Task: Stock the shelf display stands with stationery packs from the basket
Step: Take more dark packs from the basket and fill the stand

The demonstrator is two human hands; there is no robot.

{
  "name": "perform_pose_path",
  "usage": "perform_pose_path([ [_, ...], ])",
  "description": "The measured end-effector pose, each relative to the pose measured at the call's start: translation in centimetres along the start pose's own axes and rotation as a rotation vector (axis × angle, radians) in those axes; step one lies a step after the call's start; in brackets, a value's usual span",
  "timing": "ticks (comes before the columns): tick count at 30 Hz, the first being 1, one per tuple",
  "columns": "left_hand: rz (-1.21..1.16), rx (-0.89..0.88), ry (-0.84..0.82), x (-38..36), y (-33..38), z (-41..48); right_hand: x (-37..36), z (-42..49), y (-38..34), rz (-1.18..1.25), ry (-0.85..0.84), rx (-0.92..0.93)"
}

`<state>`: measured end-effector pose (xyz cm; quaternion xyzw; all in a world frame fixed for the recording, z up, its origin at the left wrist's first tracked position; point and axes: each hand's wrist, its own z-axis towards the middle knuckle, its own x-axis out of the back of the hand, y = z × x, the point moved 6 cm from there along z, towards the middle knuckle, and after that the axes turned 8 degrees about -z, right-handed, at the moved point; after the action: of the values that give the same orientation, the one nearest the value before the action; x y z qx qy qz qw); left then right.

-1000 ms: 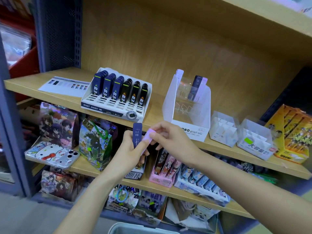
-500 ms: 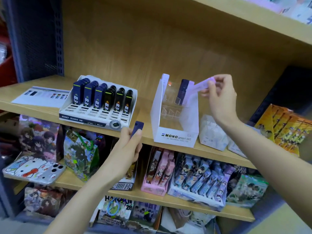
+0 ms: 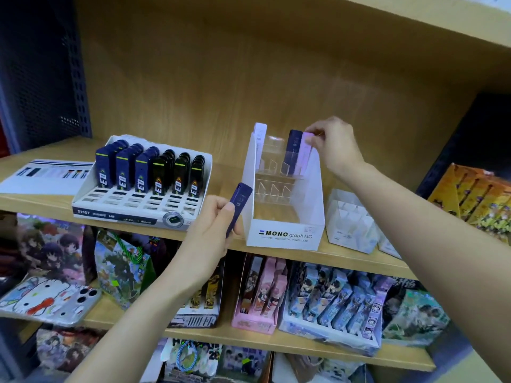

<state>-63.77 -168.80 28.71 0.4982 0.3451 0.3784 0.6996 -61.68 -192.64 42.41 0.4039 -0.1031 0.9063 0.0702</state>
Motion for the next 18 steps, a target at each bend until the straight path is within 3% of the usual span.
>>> perform_pose_path([
  [5, -0.020, -0.046, -0.044, -0.3, 0.6, -0.4, 0.5, -1.5, -0.6, -0.004, 0.098, 0.004],
  [8, 0.033, -0.076, -0.052, -0.1, 1.0, -0.5, 1.5, -4.0, -3.0, 0.154, 0.137, 0.051],
  [10, 0.106, -0.101, -0.069, -0.1, 1.2, -0.3, 1.6, -6.6, -5.1, 0.298, 0.017, 0.084],
  [14, 0.315, -0.112, -0.127, -0.9, 1.6, 0.0, -0.1, -13.0, -8.4, 0.345, -0.444, 0.221],
  [18, 0.321, -0.181, -0.050, -1.3, 3.6, 0.0, 0.0, -14.5, -7.7, 0.456, -0.469, 0.174],
])
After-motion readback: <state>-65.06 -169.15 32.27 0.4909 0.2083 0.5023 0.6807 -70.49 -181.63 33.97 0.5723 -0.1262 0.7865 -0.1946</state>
